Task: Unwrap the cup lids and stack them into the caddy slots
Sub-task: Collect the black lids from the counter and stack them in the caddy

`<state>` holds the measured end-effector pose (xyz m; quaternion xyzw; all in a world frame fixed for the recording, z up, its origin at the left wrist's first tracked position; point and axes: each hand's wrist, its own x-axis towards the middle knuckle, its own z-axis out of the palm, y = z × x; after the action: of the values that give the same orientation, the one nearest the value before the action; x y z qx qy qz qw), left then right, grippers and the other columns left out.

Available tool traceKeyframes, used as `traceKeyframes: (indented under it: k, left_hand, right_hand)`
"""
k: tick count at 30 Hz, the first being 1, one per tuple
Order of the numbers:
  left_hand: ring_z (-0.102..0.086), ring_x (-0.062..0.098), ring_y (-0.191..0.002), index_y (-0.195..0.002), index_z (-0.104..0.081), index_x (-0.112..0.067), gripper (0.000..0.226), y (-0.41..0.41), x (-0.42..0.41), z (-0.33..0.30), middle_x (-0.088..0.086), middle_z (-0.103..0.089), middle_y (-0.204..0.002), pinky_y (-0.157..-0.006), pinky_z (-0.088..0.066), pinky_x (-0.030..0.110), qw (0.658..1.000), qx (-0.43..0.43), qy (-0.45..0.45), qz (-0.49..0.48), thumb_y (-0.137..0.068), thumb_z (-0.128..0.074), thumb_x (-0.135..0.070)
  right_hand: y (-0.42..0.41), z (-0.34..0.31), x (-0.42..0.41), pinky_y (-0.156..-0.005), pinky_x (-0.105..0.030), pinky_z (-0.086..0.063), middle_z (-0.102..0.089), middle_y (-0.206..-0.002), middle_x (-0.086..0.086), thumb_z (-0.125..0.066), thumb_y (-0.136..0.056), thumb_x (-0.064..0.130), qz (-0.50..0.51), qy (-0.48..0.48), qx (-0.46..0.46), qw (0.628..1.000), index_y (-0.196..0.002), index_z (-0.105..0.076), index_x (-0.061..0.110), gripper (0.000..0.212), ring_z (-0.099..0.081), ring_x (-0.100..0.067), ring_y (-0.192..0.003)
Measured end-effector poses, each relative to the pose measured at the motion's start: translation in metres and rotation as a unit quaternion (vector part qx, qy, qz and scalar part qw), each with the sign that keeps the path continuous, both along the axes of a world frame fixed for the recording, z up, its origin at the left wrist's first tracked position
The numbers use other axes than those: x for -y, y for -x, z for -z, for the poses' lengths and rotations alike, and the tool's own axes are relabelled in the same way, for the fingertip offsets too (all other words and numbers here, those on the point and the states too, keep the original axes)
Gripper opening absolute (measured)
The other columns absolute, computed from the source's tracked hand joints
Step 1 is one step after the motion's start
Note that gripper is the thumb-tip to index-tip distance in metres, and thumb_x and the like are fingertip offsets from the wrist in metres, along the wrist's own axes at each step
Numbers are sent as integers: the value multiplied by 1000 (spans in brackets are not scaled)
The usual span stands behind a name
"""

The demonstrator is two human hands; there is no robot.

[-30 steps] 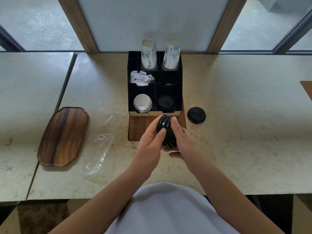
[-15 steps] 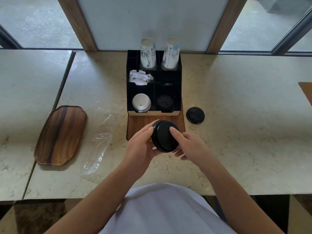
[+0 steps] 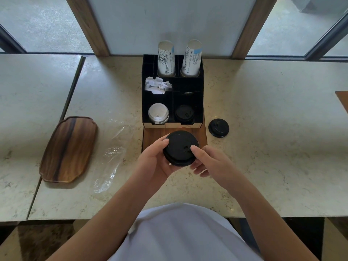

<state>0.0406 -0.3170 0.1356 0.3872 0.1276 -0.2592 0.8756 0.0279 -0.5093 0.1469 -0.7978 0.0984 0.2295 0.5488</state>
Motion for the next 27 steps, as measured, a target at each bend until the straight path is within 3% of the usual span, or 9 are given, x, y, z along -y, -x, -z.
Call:
traceKeyframes:
  k: [10,13,15,17,19,21,24,27]
  left_hand:
    - [-64,37,-121,-138,-58,-2,41,0,0,-6,24,-61,-138,-92,-57,46,999,24,42,24,-103,-50,-21]
    - [-61,40,-126,-137,-58,-2,40,0,0,-4,25,-60,-139,-92,-57,48,999,28,-2,18,-103,-51,-22]
    - [-61,41,-126,-135,-61,-3,37,0,-1,-4,25,-62,-136,-91,-57,49,999,25,-39,12,-105,-49,-20]
    - [-62,42,-123,-132,-64,-4,35,0,0,-4,24,-65,-133,-88,-59,50,998,26,-57,15,-105,-48,-20]
    - [-64,43,-121,-130,-66,-6,33,1,1,-6,24,-67,-130,-86,-60,49,996,33,-80,27,-104,-51,-21]
    - [-65,41,-119,-130,-67,-9,34,0,2,-9,22,-68,-129,-87,-61,47,993,43,-97,49,-104,-53,-26]
    - [-70,35,-112,-127,-69,-7,38,-2,4,-13,21,-70,-124,-80,-61,38,994,22,-92,59,-103,-54,-33]
    - [-75,26,-92,-120,-73,-5,40,-4,0,-18,15,-75,-106,-72,-61,32,998,-13,6,56,-92,-68,-34]
  right_hand:
    - [7,0,2,-73,-28,-60,-78,-88,-1,-63,-98,36,9,-122,-3,993,-108,-64,12,26,-74,-17,-80]
    - [7,2,3,-69,-23,-57,-77,-91,6,-67,-94,41,12,-92,11,996,-110,-63,20,26,-73,-12,-80]
    - [7,4,6,-68,-18,-56,-74,-95,11,-73,-89,45,15,-59,35,998,-112,-59,30,31,-72,-8,-85]
    - [5,3,8,-71,-13,-55,-68,-106,21,-79,-82,49,-1,-43,73,996,-124,-50,40,51,-69,-1,-95]
    - [4,3,10,-83,-11,-54,-52,-125,38,-81,-74,58,-65,16,153,986,-143,-35,50,83,-58,7,-114]
    - [-1,2,10,-102,-20,-49,-36,-145,38,-79,-71,65,-156,95,223,958,-152,-25,49,99,-43,5,-133]
    - [-9,0,9,-112,-42,-43,-40,-149,27,-74,-72,69,-217,150,251,931,-153,-31,42,96,-38,-2,-138]
    - [-15,-2,8,-107,-35,-48,-49,-140,23,-71,-70,75,-161,141,244,946,-148,-40,38,92,-47,1,-128]
